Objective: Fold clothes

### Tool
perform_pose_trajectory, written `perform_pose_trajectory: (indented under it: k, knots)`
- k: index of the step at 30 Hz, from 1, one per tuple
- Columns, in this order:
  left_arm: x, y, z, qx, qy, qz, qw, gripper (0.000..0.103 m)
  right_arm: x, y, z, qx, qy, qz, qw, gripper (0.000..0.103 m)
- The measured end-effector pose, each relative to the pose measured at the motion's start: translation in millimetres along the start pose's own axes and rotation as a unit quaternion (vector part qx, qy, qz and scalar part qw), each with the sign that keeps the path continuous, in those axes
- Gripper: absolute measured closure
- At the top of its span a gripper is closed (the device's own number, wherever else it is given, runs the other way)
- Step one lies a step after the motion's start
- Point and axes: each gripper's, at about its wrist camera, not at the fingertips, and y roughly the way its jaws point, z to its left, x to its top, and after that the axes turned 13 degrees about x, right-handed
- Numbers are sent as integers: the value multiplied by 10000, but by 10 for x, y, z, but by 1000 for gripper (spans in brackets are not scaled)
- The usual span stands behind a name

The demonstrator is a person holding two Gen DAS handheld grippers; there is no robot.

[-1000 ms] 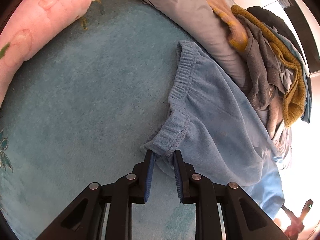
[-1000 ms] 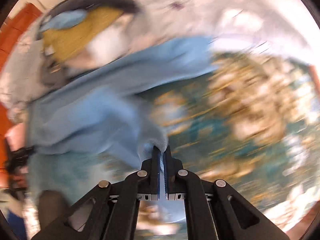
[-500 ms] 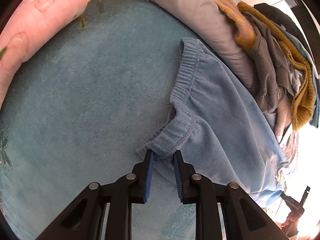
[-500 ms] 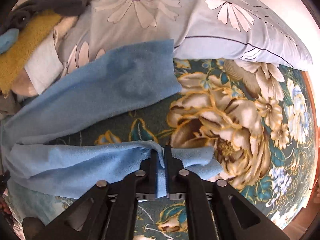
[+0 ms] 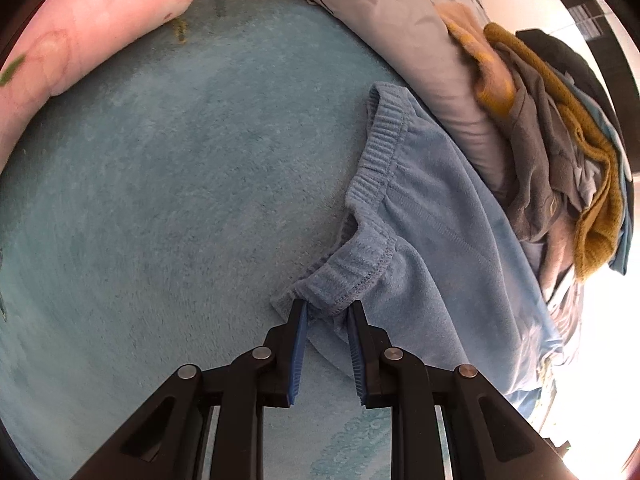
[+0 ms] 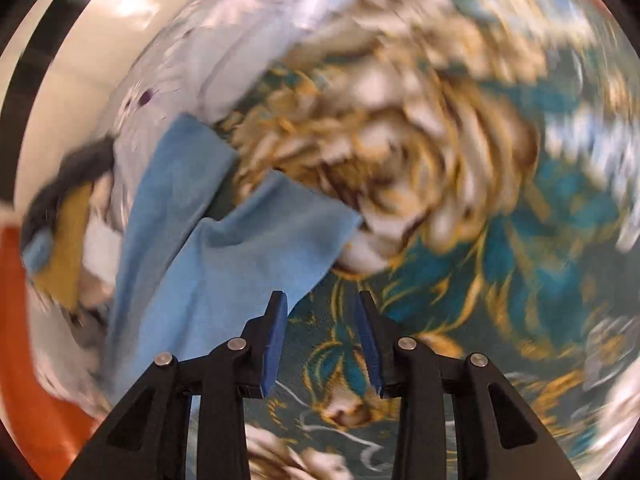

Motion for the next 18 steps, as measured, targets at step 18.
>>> perform_pose_trajectory:
  k: [18]
  knots:
    - [-3,-583,181,-821,-459,-407,9947,96,-33,-286,331,952,306,-753,9921,101]
